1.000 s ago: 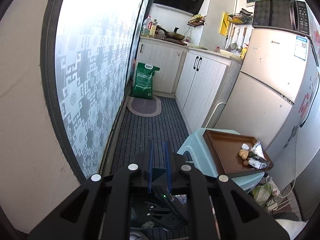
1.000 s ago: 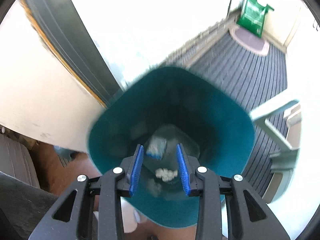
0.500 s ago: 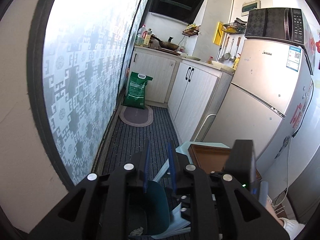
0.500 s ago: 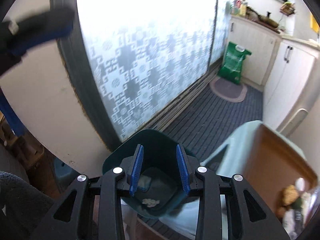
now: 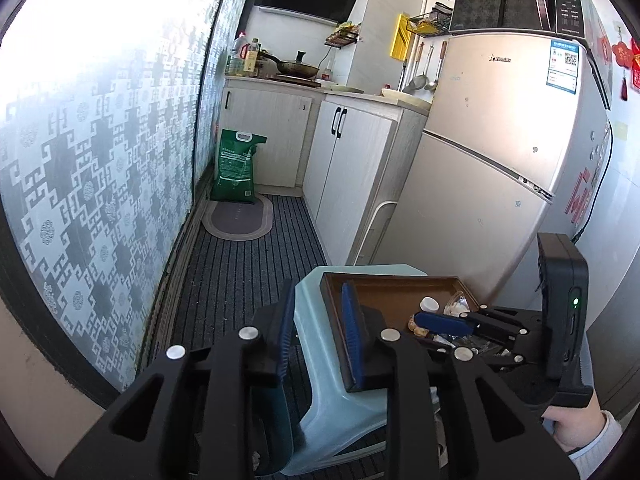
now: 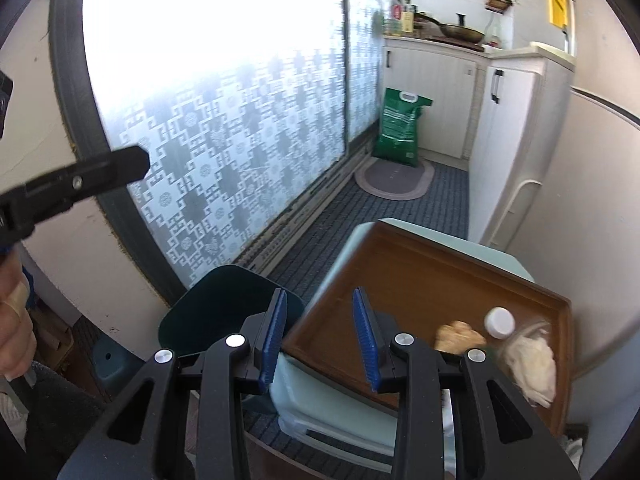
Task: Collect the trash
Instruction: 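Move both grippers back over the tray, then grasp the black snack bag with the left gripper while the right gripper grasps the clear cup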
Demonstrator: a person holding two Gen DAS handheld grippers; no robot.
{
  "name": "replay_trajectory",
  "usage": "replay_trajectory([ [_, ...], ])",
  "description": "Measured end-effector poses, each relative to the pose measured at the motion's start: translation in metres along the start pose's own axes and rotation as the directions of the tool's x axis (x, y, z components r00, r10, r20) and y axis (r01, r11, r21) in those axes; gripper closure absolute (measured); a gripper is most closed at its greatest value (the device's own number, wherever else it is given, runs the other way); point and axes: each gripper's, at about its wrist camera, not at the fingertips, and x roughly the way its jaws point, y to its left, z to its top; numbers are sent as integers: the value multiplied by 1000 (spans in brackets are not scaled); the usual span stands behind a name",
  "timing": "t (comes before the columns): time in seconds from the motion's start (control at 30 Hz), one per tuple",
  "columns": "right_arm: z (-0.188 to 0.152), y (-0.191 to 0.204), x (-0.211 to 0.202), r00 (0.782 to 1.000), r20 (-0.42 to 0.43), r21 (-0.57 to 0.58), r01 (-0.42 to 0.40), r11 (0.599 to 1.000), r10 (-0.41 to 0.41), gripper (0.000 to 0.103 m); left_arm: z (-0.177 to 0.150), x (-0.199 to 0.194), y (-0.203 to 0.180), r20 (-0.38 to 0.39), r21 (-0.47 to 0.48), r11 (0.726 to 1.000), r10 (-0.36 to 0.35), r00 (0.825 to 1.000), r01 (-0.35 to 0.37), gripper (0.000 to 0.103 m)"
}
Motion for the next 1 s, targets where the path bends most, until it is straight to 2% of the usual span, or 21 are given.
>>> replay_trajectory([
  [0.33, -16, -78, -41, 997, 37, 136, 63, 989, -69, 68, -14, 38, -48, -110, 37, 993, -106, 988, 111, 69],
  [0.53, -27, -114, -56, 994, 40, 195, 90, 977, -100, 66, -35, 60, -104, -181, 81, 985, -133, 974, 150, 68],
  [0.63, -31, -125, -60, 994, 25, 201, 96, 975, -103, 66, -50, 73, -131, -215, 111, 983, -122, 969, 148, 66],
  [0.73, -33, -140, -62, 996, 3, 186, 88, 979, -90, 63, -67, 86, -156, -241, 145, 980, -96, 966, 133, 58],
  [0.93, -40, -169, -54, 998, -54, 185, -8, 983, 19, 58, -87, 110, -182, -252, 174, 983, -18, 967, 64, 42],
  [1.0, -41, -176, -50, 996, -71, 180, -36, 983, 49, 58, -87, 118, -186, -251, 168, 985, 3, 968, 41, 40],
])
